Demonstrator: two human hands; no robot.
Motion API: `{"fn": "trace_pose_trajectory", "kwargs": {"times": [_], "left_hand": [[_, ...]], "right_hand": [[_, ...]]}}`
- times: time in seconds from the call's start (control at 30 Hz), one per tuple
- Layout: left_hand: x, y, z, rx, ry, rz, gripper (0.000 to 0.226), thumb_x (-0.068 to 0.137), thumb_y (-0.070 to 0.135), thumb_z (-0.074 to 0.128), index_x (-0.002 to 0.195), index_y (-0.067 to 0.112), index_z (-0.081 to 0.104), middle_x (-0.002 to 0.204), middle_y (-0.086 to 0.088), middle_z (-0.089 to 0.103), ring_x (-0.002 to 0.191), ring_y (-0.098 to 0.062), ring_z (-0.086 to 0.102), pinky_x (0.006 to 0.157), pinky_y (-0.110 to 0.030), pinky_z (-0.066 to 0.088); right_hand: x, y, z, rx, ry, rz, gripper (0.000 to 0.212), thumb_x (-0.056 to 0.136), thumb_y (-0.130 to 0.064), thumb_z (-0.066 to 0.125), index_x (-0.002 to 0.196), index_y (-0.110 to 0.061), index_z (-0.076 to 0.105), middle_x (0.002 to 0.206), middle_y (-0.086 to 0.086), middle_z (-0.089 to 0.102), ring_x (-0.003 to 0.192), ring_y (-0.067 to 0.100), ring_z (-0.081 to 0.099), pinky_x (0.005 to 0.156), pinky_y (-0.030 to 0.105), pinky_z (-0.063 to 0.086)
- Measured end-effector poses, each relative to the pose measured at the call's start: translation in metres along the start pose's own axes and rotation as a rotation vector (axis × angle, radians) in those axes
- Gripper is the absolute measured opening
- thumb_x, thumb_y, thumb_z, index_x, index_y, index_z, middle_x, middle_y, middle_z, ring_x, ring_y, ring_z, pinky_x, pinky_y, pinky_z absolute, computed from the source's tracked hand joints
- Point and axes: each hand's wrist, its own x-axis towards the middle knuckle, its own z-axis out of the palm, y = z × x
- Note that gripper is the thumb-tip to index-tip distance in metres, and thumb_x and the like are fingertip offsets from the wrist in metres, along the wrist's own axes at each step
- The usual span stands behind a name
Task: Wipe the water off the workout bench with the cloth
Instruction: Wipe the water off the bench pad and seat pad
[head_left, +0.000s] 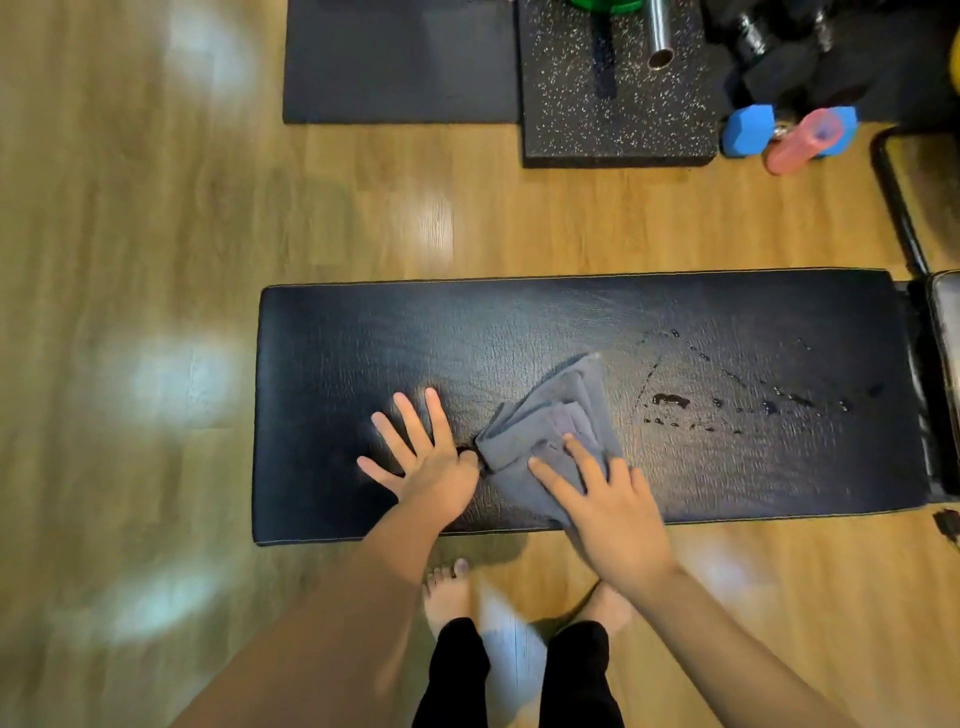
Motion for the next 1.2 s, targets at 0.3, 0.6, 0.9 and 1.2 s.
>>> {"fn": "trace_pose_trajectory", "kwargs": {"times": [0.3, 0.6, 0.9, 1.2], "left_hand": [[-0.001, 0.001, 0.002, 0.027, -0.013, 0.007, 0.089, 0.095, 0.028, 0.035, 0.142, 0.038, -0.039, 0.148, 0.002, -0.051, 0.137, -0.032, -0.046, 0.109, -0.07, -0.017], [-0.002, -0.003, 0.003, 0.018, -0.008, 0.045, 0.101, 0.084, 0.082, 0.033, 0.144, 0.039, -0.037, 0.148, 0.002, -0.052, 0.136, -0.03, -0.048, 0.106, -0.069, -0.02], [-0.01, 0.001, 0.011, 0.088, 0.159, 0.034, 0.141, 0.052, 0.096, 0.053, 0.151, 0.034, -0.027, 0.158, -0.001, -0.038, 0.144, -0.033, -0.034, 0.111, -0.073, -0.005], [-0.044, 0.067, -0.004, 0.059, 0.114, 0.335, 0.019, 0.092, 0.029, 0.054, 0.076, 0.019, 0.055, 0.072, 0.004, 0.054, 0.066, -0.017, 0.053, 0.06, -0.031, 0.037]], "right_hand": [[0.119, 0.113, -0.05, 0.09, 0.046, 0.636, 0.06, 0.093, -0.033, 0.055, 0.146, -0.039, 0.028, 0.142, 0.014, 0.033, 0.111, 0.042, 0.042, 0.091, 0.051, 0.037], [0.012, 0.002, -0.009, 0.045, 0.079, 0.305, 0.076, 0.071, -0.022, 0.078, 0.14, -0.034, 0.048, 0.147, 0.018, 0.045, 0.087, 0.036, 0.051, 0.073, 0.044, 0.04], [0.003, 0.068, -0.013, 0.017, 0.063, 0.267, 0.074, 0.071, -0.03, 0.075, 0.14, -0.037, 0.047, 0.144, 0.013, 0.048, 0.088, 0.036, 0.051, 0.07, 0.041, 0.042], [0.056, 0.124, -0.027, 0.052, 0.049, 0.686, 0.067, 0.089, -0.028, 0.059, 0.145, -0.043, 0.025, 0.148, 0.013, 0.03, 0.108, 0.039, 0.043, 0.087, 0.05, 0.038]]}}
